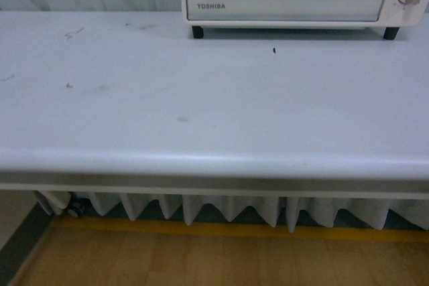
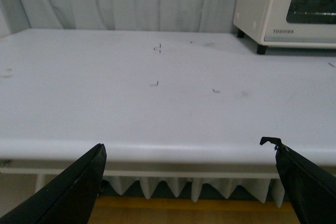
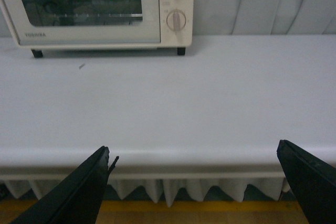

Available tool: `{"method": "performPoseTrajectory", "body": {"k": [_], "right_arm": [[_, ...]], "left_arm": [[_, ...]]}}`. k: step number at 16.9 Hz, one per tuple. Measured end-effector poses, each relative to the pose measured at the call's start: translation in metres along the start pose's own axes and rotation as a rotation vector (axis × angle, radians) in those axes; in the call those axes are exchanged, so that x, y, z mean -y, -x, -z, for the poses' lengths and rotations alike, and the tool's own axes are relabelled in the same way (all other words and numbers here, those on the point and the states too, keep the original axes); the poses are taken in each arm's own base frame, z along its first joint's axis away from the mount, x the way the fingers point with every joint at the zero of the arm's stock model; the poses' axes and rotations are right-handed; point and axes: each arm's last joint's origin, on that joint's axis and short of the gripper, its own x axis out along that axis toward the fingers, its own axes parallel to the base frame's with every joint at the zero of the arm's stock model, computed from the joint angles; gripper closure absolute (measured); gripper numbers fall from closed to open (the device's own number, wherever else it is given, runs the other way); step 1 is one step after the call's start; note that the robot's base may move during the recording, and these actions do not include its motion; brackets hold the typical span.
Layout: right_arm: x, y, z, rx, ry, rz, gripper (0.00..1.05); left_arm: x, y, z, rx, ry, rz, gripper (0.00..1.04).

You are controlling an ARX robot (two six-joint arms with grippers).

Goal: Open oven

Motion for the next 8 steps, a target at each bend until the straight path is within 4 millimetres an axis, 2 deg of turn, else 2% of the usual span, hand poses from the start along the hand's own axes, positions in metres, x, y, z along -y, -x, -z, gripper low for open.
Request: {"method": "performPoseTrajectory", "body": {"k": [8], "right_arm": [[0.0, 0.0, 0.0001, -0.001, 0.0, 0.0, 0.06]], "left_arm": [[0.0, 0.0, 0.0, 0.0, -0.001, 0.001, 0.07]]}}
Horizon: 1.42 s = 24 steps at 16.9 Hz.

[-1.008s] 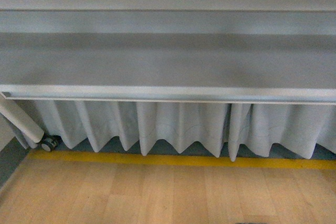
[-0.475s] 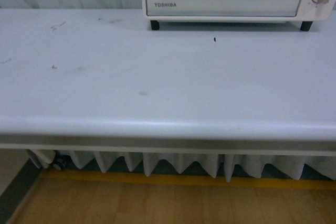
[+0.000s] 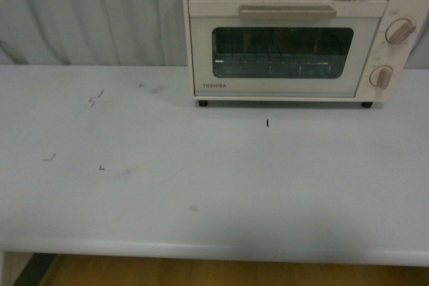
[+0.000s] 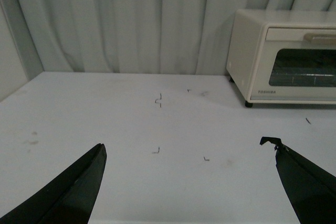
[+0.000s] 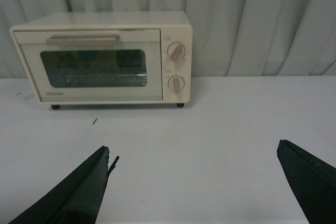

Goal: Open oven

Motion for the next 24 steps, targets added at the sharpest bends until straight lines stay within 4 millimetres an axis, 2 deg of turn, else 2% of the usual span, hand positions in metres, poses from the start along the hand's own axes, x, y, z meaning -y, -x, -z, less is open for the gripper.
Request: {"method": "performPoseTrajectory", "body": {"k": [24], "right_arm": [[0.0, 0.0, 0.0, 0.0, 0.0, 0.001, 0.06]], "left_arm": [[0.0, 0.0, -0.0001, 0.0, 0.0, 0.0, 0.07]]}}
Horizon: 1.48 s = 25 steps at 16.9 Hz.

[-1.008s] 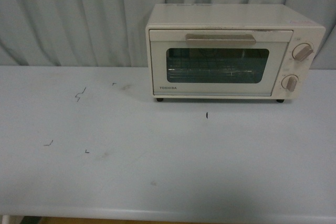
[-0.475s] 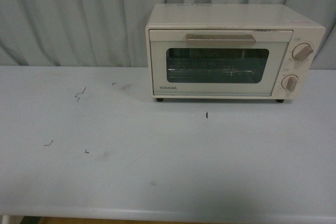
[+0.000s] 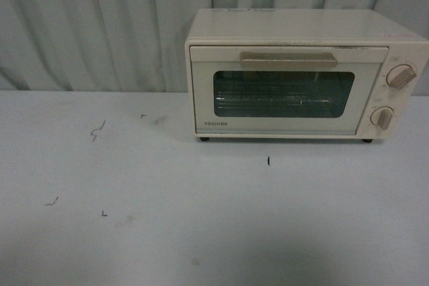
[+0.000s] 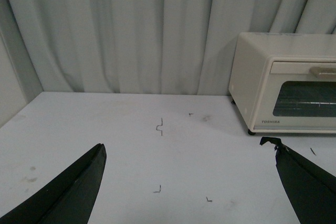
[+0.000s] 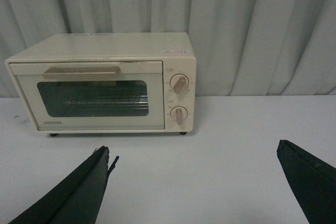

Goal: Open oven

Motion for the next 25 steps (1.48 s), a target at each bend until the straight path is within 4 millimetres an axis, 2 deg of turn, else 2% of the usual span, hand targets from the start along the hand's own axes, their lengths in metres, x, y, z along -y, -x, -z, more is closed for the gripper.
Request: {"method": "performPoseTrajectory", "body": {"k": [16, 17, 18, 19, 20, 22, 25], "right_arm": [[0.0, 0.0, 0.0, 0.0, 0.0, 0.0, 0.06], [0.0, 0.0, 0.0, -0.001, 0.0, 0.0, 0.06], [0.0, 0.0, 0.0, 0.001, 0.0, -0.001, 0.06], [0.0, 0.0, 0.0, 0.001, 0.0, -0.001, 0.06], [0.0, 0.0, 0.0, 0.0, 0.0, 0.002, 0.06], [0.0, 0.0, 0.0, 0.001, 0.0, 0.0, 0.06], [0.0, 0.0, 0.0, 0.0, 0.0, 0.0, 0.06]], "left_arm": [[0.0, 0.0, 0.001, -0.021, 0.004, -0.001, 0.07], [0.002, 0.001, 0.0, -0.304, 0.057, -0.009, 0.07], [0.007, -0.003, -0.01, -0.557, 0.11, -0.014, 0.07], [0.013, -0.005, -0.017, -0.666, 0.149, -0.003, 0.07], [0.022, -0.011, -0.024, -0.688, 0.216, 0.035, 0.07], [0.042, -0.035, -0.033, -0.677, 0.34, 0.088, 0.07], [0.082, -0.074, -0.011, -0.798, 0.49, 0.17, 0.07]]}}
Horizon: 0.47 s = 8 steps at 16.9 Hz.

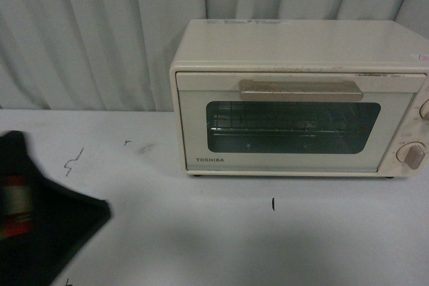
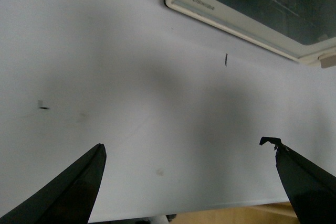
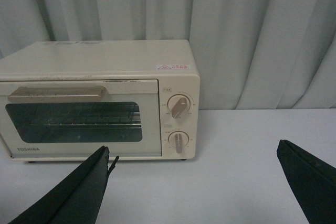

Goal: Open oven

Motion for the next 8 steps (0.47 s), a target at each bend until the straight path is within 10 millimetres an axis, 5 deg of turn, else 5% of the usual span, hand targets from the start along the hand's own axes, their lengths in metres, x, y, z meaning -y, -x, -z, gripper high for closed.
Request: {"method": "performPoseTrajectory", "body": {"k": [1, 2, 3, 8], "right_arm": [[0.0, 0.0, 0.0, 0.0, 0.0, 0.0, 0.06], [0.0, 0.0, 0.0, 0.0, 0.0, 0.0, 0.06], [0.0, 0.0, 0.0, 0.0, 0.0, 0.0, 0.06], [0.0, 0.0, 0.0, 0.0, 0.0, 0.0, 0.06]], "left_arm": [[0.008, -0.019, 0.002, -0.044, 0.036, 0.024, 0.07], [0.03, -0.072, 0.018, -0.165, 0.123, 0.053, 0.07], [0.036, -0.096, 0.035, -0.24, 0.162, 0.031, 0.07], [0.04, -0.128, 0.041, -0.218, 0.306, 0.031, 0.07]]}}
